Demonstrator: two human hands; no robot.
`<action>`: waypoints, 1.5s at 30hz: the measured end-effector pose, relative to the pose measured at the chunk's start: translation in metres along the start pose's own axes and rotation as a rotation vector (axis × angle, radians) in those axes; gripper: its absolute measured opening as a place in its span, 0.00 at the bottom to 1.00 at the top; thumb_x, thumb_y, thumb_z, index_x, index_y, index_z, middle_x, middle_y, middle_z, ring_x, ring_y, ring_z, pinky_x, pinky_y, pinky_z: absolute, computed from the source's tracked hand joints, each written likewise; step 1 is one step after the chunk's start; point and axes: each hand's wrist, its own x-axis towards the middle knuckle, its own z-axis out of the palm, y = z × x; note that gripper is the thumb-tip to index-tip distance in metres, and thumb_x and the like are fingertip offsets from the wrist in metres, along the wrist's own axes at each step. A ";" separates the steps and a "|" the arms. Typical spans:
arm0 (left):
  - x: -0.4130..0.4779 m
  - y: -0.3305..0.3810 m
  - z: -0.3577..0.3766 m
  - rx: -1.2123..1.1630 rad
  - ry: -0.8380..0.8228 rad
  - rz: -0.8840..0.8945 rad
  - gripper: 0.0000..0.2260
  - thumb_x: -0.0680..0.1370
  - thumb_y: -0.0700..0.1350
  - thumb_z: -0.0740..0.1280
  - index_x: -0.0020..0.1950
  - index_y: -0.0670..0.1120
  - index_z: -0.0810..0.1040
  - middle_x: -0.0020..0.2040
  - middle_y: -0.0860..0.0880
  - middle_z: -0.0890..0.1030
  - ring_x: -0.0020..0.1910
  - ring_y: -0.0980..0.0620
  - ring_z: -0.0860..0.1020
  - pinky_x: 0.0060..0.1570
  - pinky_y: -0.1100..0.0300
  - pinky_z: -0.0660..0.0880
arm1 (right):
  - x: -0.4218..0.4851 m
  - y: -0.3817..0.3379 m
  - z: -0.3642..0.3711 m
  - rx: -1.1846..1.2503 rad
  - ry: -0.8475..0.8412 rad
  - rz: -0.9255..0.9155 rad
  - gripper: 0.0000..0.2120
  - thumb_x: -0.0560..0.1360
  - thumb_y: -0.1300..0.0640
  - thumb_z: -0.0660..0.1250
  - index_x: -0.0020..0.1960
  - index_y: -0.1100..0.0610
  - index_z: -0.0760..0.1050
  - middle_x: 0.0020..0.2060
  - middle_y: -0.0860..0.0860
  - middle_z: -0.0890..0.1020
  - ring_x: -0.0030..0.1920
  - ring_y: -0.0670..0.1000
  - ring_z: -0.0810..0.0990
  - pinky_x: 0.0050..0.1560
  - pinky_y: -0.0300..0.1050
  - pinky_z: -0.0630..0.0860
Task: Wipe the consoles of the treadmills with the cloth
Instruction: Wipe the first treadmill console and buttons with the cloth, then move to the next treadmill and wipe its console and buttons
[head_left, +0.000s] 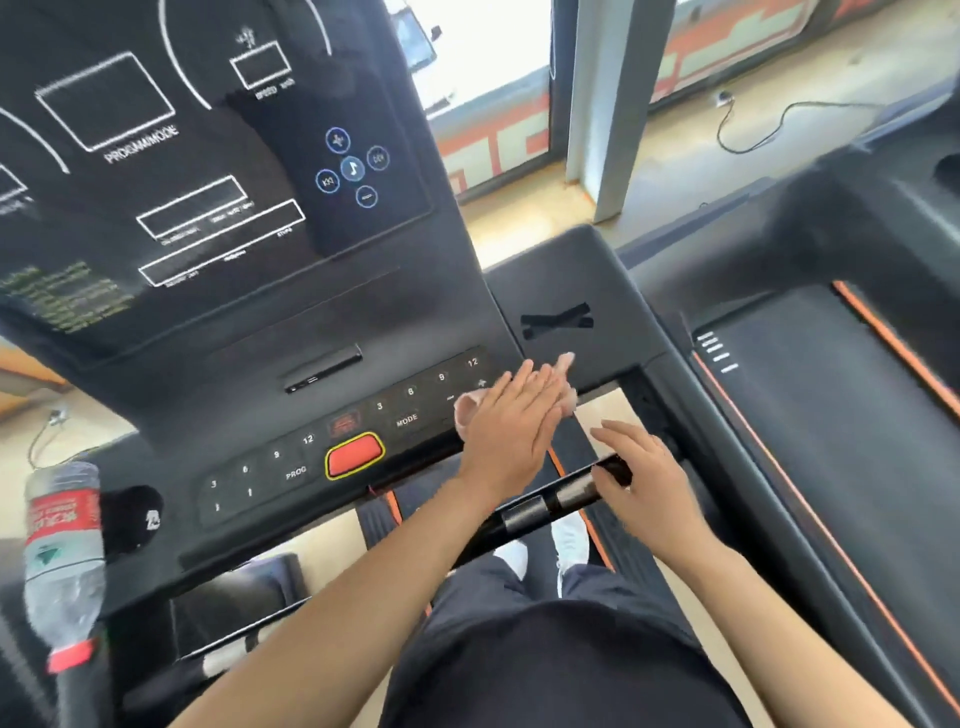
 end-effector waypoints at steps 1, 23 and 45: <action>-0.002 0.007 0.000 -0.068 -0.035 0.040 0.26 0.88 0.54 0.44 0.78 0.48 0.72 0.77 0.50 0.74 0.79 0.47 0.67 0.78 0.49 0.62 | -0.006 -0.002 -0.003 0.029 0.012 0.032 0.21 0.77 0.61 0.71 0.70 0.54 0.77 0.68 0.46 0.77 0.69 0.49 0.73 0.70 0.40 0.66; -0.125 0.156 0.015 -0.797 -0.610 0.459 0.21 0.74 0.46 0.72 0.68 0.59 0.81 0.50 0.54 0.86 0.46 0.54 0.82 0.51 0.53 0.80 | -0.260 -0.043 0.009 1.045 0.655 0.565 0.12 0.79 0.52 0.69 0.61 0.55 0.81 0.53 0.57 0.86 0.55 0.57 0.84 0.63 0.62 0.78; -0.264 0.428 0.140 -0.611 -0.741 0.217 0.13 0.70 0.59 0.73 0.45 0.51 0.86 0.40 0.44 0.84 0.38 0.54 0.78 0.43 0.49 0.76 | -0.553 0.175 -0.095 0.597 0.684 0.623 0.12 0.77 0.54 0.74 0.36 0.50 0.76 0.45 0.41 0.81 0.43 0.43 0.80 0.50 0.44 0.78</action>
